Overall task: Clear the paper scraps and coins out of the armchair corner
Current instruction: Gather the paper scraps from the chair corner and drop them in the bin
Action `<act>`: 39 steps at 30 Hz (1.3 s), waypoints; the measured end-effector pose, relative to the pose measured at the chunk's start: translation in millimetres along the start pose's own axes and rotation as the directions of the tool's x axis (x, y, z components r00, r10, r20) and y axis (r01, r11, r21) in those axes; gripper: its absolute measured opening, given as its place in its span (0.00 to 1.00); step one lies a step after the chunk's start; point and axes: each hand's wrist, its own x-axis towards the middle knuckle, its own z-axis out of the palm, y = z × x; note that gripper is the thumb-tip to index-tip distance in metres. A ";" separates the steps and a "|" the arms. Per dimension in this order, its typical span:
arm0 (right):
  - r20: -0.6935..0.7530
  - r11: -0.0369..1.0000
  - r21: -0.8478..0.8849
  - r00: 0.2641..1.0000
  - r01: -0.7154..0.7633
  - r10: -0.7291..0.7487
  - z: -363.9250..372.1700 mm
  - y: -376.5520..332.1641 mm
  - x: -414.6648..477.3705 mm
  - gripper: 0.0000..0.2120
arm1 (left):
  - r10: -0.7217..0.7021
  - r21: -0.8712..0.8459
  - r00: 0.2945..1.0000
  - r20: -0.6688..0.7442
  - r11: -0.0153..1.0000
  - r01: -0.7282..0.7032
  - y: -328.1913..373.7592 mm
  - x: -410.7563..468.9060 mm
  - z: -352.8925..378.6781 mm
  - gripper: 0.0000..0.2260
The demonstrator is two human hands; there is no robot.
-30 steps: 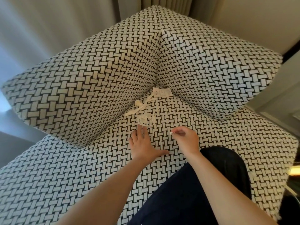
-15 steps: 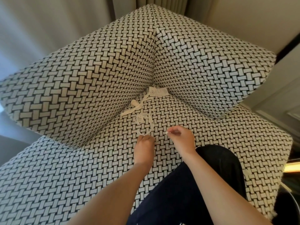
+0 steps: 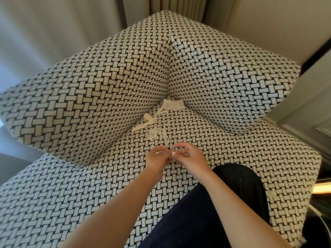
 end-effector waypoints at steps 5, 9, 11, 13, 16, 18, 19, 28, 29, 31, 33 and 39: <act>-0.044 0.999 0.002 0.998 0.048 -0.048 -2.2 -0.1 -0.2 0.14 | -0.166 -0.292 0.943 0.289 0.923 0.252 2.6 -5.2 4.1 0.03; -0.062 0.997 -0.002 0.995 0.078 -0.078 -3.1 -0.5 -0.3 0.13 | -0.124 -0.295 0.928 0.350 0.926 0.235 10.1 -8.2 -0.5 0.07; -0.042 0.996 0.004 0.995 0.089 -0.088 -2.7 -0.9 -0.7 0.11 | -0.043 -0.195 0.933 0.358 0.973 0.120 12.8 -6.1 -4.5 0.11; -0.030 0.996 0.000 0.996 0.087 -0.087 -1.5 -0.4 -0.6 0.09 | 0.061 -0.030 0.942 0.331 0.998 -0.054 16.2 -6.5 -5.8 0.08; -0.052 0.992 -0.045 0.991 0.121 -0.123 0.0 1.4 -0.2 0.06 | 0.216 0.292 0.925 0.312 0.905 -0.310 22.3 -9.3 -3.0 0.09; -0.092 0.981 -0.094 0.980 0.167 -0.176 0.9 2.8 0.1 0.04 | 0.226 0.363 0.918 0.324 0.867 -0.342 28.6 -8.7 -2.1 0.11; -0.124 0.975 -0.124 0.972 0.183 -0.198 1.0 3.3 0.3 0.04 | 0.207 0.348 0.923 0.324 0.881 -0.320 32.1 -8.7 -1.5 0.12; -0.311 0.991 -0.082 0.943 0.101 -0.122 -3.7 4.6 4.4 0.05 | 0.414 0.934 0.897 0.157 0.233 -0.271 26.7 25.2 -11.5 0.50; -0.303 0.992 -0.086 0.946 0.097 -0.119 -3.4 4.9 4.3 0.06 | 0.377 0.955 0.911 0.165 0.169 -0.243 25.8 30.5 -13.3 0.53; -0.292 0.991 -0.098 0.950 0.089 -0.114 -2.3 5.5 4.4 0.06 | 0.378 0.959 0.903 0.206 0.107 -0.264 25.9 39.2 -15.3 0.49; -0.294 0.993 -0.091 0.950 0.079 -0.103 -2.5 6.1 5.0 0.06 | 0.435 0.939 0.855 0.284 0.053 -0.339 27.5 44.8 -15.6 0.39; -0.298 0.992 -0.100 0.949 0.081 -0.107 -2.3 8.1 8.4 0.05 | 0.512 0.893 0.779 0.361 0.051 -0.447 42.3 56.8 -17.1 0.16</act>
